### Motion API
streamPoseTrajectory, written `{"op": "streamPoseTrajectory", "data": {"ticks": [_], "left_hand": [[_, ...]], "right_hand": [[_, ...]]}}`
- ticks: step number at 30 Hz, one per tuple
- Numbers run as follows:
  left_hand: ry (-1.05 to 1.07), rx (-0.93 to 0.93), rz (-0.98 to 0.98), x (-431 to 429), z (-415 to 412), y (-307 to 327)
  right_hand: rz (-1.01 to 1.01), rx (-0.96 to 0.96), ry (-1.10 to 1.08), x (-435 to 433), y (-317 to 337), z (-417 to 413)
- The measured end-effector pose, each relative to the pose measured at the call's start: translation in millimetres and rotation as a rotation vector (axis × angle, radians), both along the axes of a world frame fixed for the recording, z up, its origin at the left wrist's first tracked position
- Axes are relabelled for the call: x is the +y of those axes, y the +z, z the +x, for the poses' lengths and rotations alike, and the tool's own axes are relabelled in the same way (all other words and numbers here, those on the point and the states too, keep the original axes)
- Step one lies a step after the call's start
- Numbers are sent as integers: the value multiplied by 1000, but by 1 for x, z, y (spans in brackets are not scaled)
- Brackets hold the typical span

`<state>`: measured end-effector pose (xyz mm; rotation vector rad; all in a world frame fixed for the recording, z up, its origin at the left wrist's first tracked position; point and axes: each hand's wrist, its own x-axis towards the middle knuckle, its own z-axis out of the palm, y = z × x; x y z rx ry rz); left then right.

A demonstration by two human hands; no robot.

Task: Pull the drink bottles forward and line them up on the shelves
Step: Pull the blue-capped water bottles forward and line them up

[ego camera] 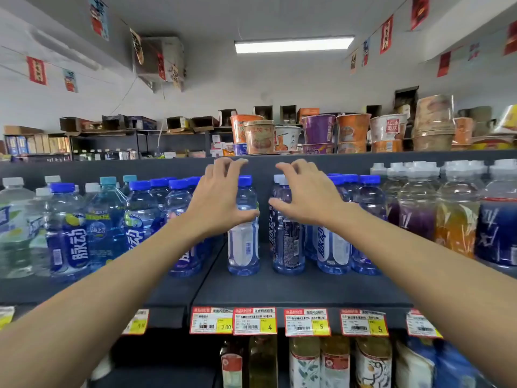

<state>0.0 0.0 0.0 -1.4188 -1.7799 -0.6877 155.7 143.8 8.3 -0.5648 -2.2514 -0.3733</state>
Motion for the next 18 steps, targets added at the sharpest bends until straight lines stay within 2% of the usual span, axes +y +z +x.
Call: {"op": "streamPoseTrajectory", "data": {"ticks": [2,5,10,18], "left_hand": [[68,-25,-80,12,-5,-2],[61,-141,-162,27,-13,-10],[1,-217,-132,37,-24,-18],[-45,-179,-139,29,-24,-12]], "right_hand": [[53,-82,-99,3,-2,-7],[31,-137,-142,6,-6,-14],[-69,-132,-90,7,-10,-20],[-230,-81,45,11,-7,-16]]}}
